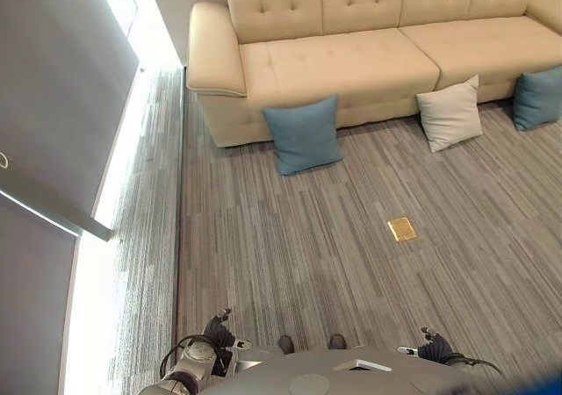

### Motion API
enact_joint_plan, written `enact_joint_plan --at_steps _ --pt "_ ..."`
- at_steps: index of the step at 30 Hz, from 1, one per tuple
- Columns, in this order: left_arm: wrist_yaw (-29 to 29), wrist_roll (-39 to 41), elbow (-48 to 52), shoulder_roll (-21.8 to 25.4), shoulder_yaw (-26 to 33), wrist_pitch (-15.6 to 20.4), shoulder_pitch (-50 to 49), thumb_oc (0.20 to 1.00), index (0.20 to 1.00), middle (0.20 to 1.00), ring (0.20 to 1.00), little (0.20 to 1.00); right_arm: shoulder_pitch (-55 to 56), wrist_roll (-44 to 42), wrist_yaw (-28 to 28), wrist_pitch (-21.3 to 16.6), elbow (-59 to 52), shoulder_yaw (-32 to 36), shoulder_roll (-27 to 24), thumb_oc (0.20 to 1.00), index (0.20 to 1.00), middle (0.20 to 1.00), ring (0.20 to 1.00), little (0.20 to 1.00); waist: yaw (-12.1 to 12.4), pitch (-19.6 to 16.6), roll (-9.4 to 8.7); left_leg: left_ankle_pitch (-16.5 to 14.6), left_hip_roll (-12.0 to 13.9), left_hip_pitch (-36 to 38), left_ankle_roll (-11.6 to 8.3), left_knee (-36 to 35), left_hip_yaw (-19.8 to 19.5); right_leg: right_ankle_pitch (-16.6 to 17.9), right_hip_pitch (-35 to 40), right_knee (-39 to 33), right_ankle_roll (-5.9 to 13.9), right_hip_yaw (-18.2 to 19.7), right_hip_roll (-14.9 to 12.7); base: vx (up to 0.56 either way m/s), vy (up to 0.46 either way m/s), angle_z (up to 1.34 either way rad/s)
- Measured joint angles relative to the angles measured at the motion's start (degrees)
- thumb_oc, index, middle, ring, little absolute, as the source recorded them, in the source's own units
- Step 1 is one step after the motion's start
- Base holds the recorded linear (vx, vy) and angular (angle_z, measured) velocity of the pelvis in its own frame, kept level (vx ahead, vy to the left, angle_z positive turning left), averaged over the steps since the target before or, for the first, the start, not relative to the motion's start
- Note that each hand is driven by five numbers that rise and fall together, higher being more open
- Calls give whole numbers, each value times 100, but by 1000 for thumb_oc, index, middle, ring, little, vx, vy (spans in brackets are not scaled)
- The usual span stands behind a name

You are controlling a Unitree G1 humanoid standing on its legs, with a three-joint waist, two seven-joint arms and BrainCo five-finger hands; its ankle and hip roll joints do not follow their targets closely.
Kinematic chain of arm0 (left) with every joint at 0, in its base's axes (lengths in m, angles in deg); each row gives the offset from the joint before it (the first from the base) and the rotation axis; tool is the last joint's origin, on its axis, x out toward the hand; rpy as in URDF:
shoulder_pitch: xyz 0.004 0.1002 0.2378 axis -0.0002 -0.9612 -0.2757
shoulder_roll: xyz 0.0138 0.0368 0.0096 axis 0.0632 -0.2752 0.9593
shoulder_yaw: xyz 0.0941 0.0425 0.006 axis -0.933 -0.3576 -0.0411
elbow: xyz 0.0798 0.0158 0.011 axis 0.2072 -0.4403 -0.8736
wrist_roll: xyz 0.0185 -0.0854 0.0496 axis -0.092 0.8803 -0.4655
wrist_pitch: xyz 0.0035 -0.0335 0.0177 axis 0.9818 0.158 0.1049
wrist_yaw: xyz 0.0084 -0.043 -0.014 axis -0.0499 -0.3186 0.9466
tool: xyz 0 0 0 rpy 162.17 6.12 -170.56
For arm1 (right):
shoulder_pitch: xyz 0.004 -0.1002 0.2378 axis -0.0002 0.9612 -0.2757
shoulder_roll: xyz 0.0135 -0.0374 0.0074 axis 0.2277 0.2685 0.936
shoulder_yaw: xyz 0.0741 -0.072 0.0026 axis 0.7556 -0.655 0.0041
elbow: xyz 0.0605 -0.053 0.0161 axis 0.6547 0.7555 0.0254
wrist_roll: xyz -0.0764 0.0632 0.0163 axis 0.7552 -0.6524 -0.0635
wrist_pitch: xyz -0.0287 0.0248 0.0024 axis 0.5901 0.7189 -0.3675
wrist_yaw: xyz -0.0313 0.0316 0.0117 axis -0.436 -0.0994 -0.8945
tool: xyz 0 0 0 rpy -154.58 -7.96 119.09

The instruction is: Pick up all the scattered cushions and arrange them neatly on the sofa.

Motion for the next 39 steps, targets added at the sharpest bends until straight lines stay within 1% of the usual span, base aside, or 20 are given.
enact_joint_plan --at_steps 7,8,9,10,13,16,17,18,20,21,22,23,26,28,31,33,35,36,37,39 --pt "3 0 -29 29 3 -25 267 1000 1000 1000 1000 1000 -470 1 5 22 -1 -1 -23 1000 1000 1000 1000 1000 1 351 16 -45 -105 -169 220 0 94 -248 -686 959 127 128 -79 5 99 -15" --pt "2 -1 -30 38 -14 -24 296 1000 1000 1000 1000 1000 -611 0 4 53 45 -3 -34 1000 1000 1000 1000 1000 -2 429 86 -52 -51 -166 263 -5 113 -324 -1016 1633 236 147 -32 86 71 -22" --pt "0 0 -34 130 -13 -47 412 1000 1000 1000 1000 1000 -822 0 3 54 -46 -68 -25 1000 1000 1000 1000 1000 -117 628 65 -110 -84 -86 340 -4 118 -582 -1834 3179 556 152 -144 197 14 -14" --pt "-2 0 -34 162 -6 -45 396 1000 1000 1000 1000 1000 -778 1 6 61 -74 -118 -22 1000 1000 1000 1000 1000 -129 634 -5 -105 -153 -47 374 -24 166 -675 -2056 3441 533 137 -267 238 -49 7" --pt "-4 2 -44 167 -4 -46 387 1000 1000 1000 1000 1000 -743 12 6 77 -99 -132 -18 1000 1000 1000 1000 1000 -147 625 -79 -295 -245 103 343 -30 146 -644 -2173 2627 498 133 -333 247 -107 -4" --pt "-2 -28 -73 99 -9 -45 386 1000 1000 1000 1000 1000 -654 178 1 92 -75 -119 -8 1000 1000 1000 1000 1000 -250 575 -110 -492 -155 219 235 -5 -66 -245 -2275 1677 404 314 -110 282 -249 41" --pt "-4 -43 -106 26 -23 -39 342 1000 1000 1000 1000 1000 -451 210 5 118 32 -123 8 1000 1000 1000 1000 1000 -326 439 -43 -593 -57 310 159 5 -319 -188 -2123 1610 308 391 -17 204 -226 150" --pt "-6 -44 -145 -16 -269 -8 328 1000 1000 1000 1000 1000 -209 215 9 136 126 -110 -21 1000 1000 1000 1000 1000 -305 196 11 -678 170 491 30 110 -640 309 -1623 1098 -125 282 157 286 -372 129" --pt "-2 -45 -159 -29 -286 -16 234 1000 1000 1000 1000 1000 -322 212 -7 87 51 -79 -82 1000 1000 1000 1000 1000 -253 158 -28 -653 218 325 -116 841 -631 359 -1163 707 -295 229 194 221 -367 66" --pt "-6 -44 -163 -63 -276 -17 291 1000 1000 1000 1000 1000 -297 204 -33 41 -107 114 -60 1000 1000 1000 1000 1000 -271 166 -161 -803 123 -419 -394 2315 -567 218 -1017 595 -473 61 70 88 -182 84" --pt "-21 -11 -62 -11 -230 46 503 1000 1000 1000 1000 1000 -351 202 -29 29 28 94 -21 1000 1000 1000 1000 1000 -171 225 -306 -497 149 -1637 -576 4492 -258 183 -802 368 -590 -73 23 114 -120 55" --pt "-26 -16 38 43 -223 84 542 1000 1000 1000 1000 1000 -512 197 -21 57 190 -16 -14 1000 1000 1000 1000 1000 3 243 -321 -591 150 -2146 -516 4908 -370 132 -681 377 -704 17 82 215 -94 -1" --pt "-20 -33 36 85 -253 74 554 1000 1000 1000 1000 1000 -790 148 -54 53 244 -106 -37 1000 1000 1000 1000 1000 -20 427 -369 -615 -22 -2559 -398 3307 -289 -137 -197 116 -617 131 186 290 -20 -24" --pt "-18 -35 4 49 -275 82 537 1000 1000 1000 1000 1000 -771 140 -74 58 403 -127 -53 1000 1000 1000 1000 1000 -24 526 -261 -53 -79 -2451 -344 1002 -79 -297 139 27 -437 105 351 298 23 -9" --pt "-8 -40 -30 50 -211 61 531 1000 1000 1000 1000 1000 -787 100 -72 78 504 -184 -36 1000 1000 1000 1000 1000 21 612 -210 429 -130 -2633 -272 377 64 -632 534 30 -362 159 633 438 142 -26" --pt "-14 -42 -93 116 3 -32 498 1000 1000 1000 1000 1000 -811 104 -60 79 637 -109 48 1000 1000 1000 1000 1000 26 683 -475 458 -603 -2225 208 695 119 -809 861 278 -85 442 477 446 191 -56" --pt "-5 -47 -253 -64 -68 -49 192 1000 1000 1000 1000 1000 -562 104 -37 71 576 -147 -76 1000 1000 1000 1000 1000 56 373 49 368 -444 -1365 933 750 154 -1005 562 1785 77 360 967 135 76 -94" --pt "-3 -46 -273 13 -220 -52 13 1000 1000 1000 1000 1000 -398 102 -25 60 442 -218 -14 1000 1000 1000 1000 1000 115 190 96 338 -435 -997 799 453 116 -1341 322 2558 78 128 830 164 107 -52" --pt "-3 -48 -282 66 -283 -121 90 1000 1000 1000 1000 1000 -291 111 10 40 363 -286 12 1000 1000 1000 1000 1000 10 76 -103 247 -592 -892 964 424 -59 -1633 107 3068 151 52 600 232 138 -15" --pt "-3 -45 -244 4 -355 -125 428 1000 1000 1000 1000 1000 -273 110 41 107 291 -322 -34 1000 1000 1000 1000 1000 -56 216 -79 105 -746 -668 1082 330 -243 -1700 -695 4771 322 -48 127 284 95 42"
